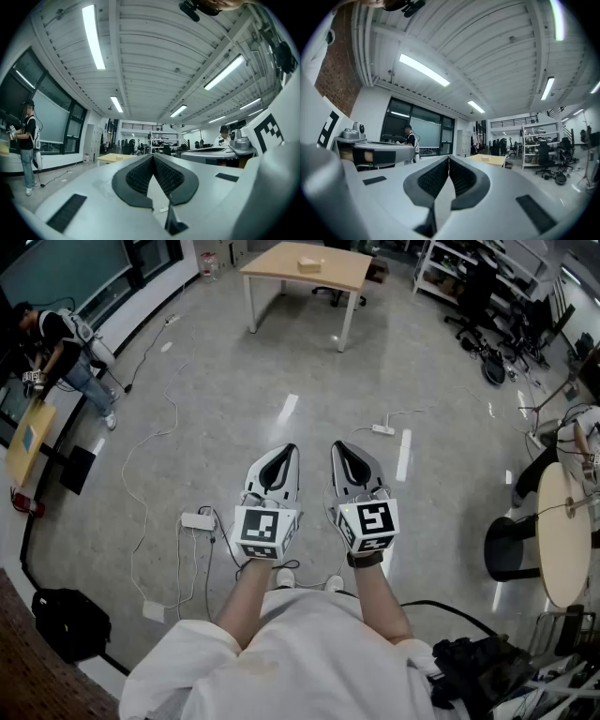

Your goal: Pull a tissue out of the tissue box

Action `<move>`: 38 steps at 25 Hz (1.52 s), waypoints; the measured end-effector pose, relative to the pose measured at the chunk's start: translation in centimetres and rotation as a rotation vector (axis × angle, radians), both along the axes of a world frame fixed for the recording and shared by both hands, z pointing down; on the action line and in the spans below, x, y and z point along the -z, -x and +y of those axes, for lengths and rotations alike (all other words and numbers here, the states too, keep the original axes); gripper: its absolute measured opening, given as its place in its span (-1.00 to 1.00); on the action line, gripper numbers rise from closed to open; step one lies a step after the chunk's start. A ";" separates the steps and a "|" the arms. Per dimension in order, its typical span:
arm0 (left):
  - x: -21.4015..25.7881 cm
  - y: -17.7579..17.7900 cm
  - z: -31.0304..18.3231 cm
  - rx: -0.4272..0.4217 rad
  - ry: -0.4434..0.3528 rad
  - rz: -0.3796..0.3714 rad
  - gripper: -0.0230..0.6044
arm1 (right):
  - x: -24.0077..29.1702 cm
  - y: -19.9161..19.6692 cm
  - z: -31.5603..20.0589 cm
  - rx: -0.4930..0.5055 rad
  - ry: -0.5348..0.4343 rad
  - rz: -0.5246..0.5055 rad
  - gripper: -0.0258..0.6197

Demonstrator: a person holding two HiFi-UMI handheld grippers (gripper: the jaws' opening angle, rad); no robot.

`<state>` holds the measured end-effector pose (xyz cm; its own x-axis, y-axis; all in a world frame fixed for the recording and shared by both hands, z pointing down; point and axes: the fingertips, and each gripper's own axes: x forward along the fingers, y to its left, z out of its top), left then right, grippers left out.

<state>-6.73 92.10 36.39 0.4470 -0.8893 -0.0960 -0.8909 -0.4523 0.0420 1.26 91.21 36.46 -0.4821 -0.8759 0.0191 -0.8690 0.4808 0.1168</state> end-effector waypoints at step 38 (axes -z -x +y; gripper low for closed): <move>-0.3 -6.8 -22.9 0.071 0.025 -0.026 -0.92 | 0.2 -6.7 -23.0 0.006 -0.068 0.049 -0.91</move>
<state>0.10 69.24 36.73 0.3846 -0.9210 -0.0623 -0.9217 -0.3869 0.0286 7.97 68.19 36.30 -0.4869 -0.8733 -0.0170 -0.8588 0.4751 0.1917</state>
